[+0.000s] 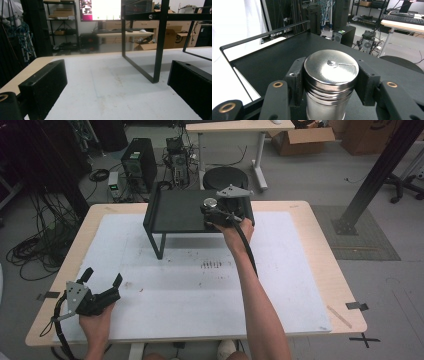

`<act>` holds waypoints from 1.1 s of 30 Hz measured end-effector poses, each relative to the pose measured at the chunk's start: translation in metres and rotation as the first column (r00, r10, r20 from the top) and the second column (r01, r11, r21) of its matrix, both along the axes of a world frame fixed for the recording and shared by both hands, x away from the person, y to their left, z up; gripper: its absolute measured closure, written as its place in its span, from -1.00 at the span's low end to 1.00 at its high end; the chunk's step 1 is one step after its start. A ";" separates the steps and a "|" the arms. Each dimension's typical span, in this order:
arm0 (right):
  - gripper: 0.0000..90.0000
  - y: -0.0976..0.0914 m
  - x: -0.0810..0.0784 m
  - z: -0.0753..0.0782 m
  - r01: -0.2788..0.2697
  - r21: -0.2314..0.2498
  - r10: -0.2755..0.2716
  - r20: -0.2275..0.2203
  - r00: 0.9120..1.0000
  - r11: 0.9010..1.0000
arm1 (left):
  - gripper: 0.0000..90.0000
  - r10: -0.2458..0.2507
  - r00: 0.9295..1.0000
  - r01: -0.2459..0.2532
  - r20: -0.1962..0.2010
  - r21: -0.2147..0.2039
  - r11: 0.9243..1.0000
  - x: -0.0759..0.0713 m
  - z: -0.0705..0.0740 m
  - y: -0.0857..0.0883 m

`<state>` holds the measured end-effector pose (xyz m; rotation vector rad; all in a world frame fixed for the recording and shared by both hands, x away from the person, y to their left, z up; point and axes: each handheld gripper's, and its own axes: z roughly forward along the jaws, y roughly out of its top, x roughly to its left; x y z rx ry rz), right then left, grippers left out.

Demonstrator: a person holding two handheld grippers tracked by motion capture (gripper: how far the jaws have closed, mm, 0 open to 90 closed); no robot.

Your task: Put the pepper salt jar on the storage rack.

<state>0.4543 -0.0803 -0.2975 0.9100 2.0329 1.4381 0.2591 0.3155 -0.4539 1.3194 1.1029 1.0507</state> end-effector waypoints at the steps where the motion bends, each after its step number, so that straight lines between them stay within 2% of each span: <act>1: 0.09 0.000 0.000 0.000 0.000 -0.001 0.000 0.000 1.000 1.000 | -0.94 0.000 1.000 0.000 0.000 0.000 1.000 0.000 0.000 0.000; 17: 0.08 -0.001 0.000 0.000 -0.001 0.000 0.001 -0.002 1.000 1.000 | -0.94 0.000 1.000 0.000 0.000 -0.001 1.000 0.000 0.000 0.000; 22: 0.01 -0.001 -0.001 0.001 0.003 -0.003 -0.003 0.007 1.000 1.000 | -0.94 0.000 1.000 0.000 0.000 0.000 1.000 0.000 0.000 0.000; 27: -0.17 -0.001 -0.002 0.001 0.007 -0.009 -0.007 -0.003 1.000 1.000 | -0.93 0.000 1.000 0.000 0.000 0.000 1.000 0.000 0.000 0.000; 28: -0.26 -0.001 -0.002 0.001 0.010 -0.002 -0.010 -0.004 1.000 1.000 | -0.93 0.000 1.000 0.000 0.000 0.000 1.000 0.000 0.000 0.000; 33: -0.40 -0.002 -0.002 0.001 0.014 0.008 -0.014 -0.008 1.000 1.000 | -0.93 0.000 1.000 0.000 0.001 0.000 1.000 0.000 0.000 0.000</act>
